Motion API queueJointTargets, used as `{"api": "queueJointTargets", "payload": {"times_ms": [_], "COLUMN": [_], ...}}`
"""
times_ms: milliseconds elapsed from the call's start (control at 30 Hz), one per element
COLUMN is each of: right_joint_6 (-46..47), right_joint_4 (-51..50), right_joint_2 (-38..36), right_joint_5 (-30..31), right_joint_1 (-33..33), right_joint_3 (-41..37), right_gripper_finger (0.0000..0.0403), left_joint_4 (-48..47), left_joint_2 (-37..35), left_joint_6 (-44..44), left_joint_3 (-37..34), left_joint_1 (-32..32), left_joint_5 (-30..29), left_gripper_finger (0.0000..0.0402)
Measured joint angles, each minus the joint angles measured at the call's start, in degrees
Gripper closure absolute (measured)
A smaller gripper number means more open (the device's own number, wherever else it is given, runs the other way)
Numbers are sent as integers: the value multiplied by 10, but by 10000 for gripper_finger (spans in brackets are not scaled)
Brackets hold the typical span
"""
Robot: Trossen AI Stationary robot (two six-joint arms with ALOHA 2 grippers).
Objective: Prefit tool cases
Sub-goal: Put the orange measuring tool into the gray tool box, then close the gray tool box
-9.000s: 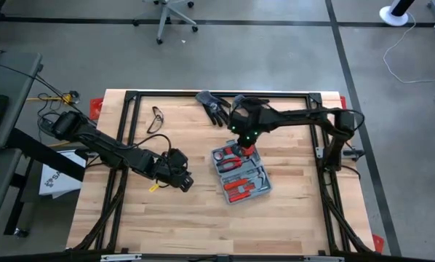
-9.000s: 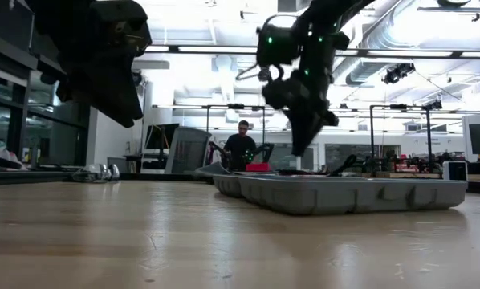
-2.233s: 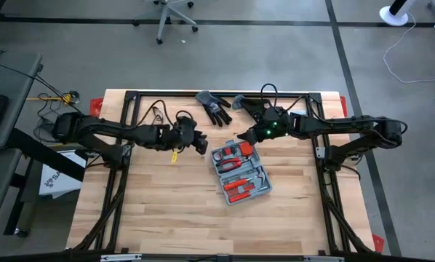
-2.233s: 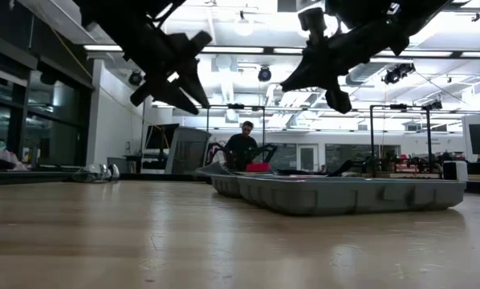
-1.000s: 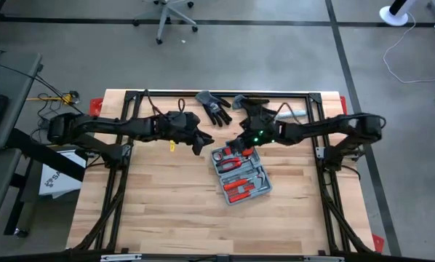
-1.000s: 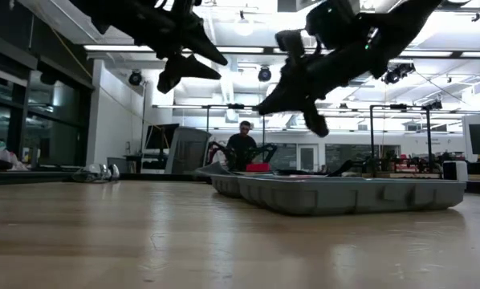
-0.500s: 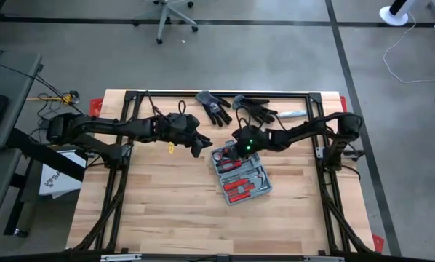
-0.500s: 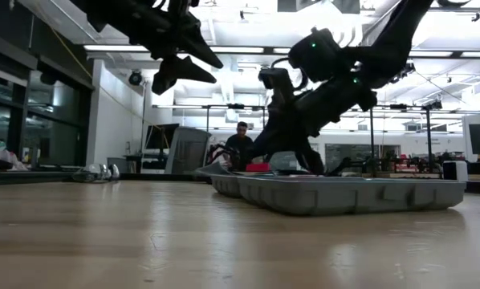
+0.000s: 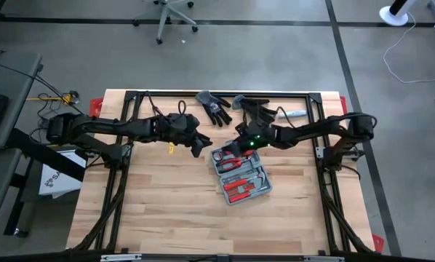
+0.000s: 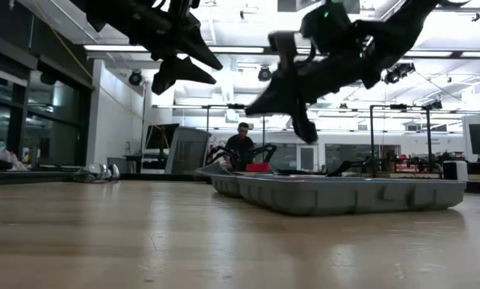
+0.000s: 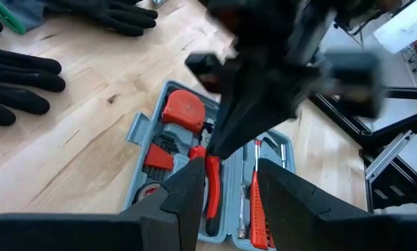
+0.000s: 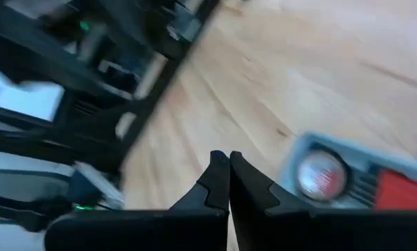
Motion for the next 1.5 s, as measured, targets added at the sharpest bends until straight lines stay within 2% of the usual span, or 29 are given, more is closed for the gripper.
{"api": "queueJointTargets", "payload": {"times_ms": [200,300,400,567,667,767,900,1000,1067,1167,1267,1500], "right_joint_6": [11,21,21,-5,-34,-61,-81,-76,-60,-25,20,157], "right_joint_4": [-2,18,18,4,-75,-183,-357,-454,-505,-551,-574,-590], "right_joint_2": [87,98,79,-7,-59,-114,-162,-187,-197,-211,-215,-216], "right_joint_5": [-24,-52,-59,-49,-36,-16,42,81,109,140,160,207], "right_joint_1": [0,-8,-9,-15,-21,-28,-26,-13,6,43,87,192], "right_joint_3": [0,2,-2,1,-1,0,-1,0,-1,-1,-1,-1], "right_gripper_finger": [403,403,403,403,403,403,403,403,403,403,403,403], "left_joint_4": [-2,-8,-11,-5,-1,-3,2,26,35,35,31,-12], "left_joint_2": [0,0,0,1,13,46,100,134,159,203,247,332], "left_joint_6": [0,0,0,2,16,26,42,60,72,89,106,170], "left_joint_3": [0,0,0,0,0,0,0,1,12,40,75,169], "left_joint_1": [0,0,0,3,16,38,64,80,95,117,132,159], "left_joint_5": [0,0,2,3,19,64,112,118,147,207,240,247], "left_gripper_finger": [275,275,275,275,275,275,275,275,275,275,275,275]}}
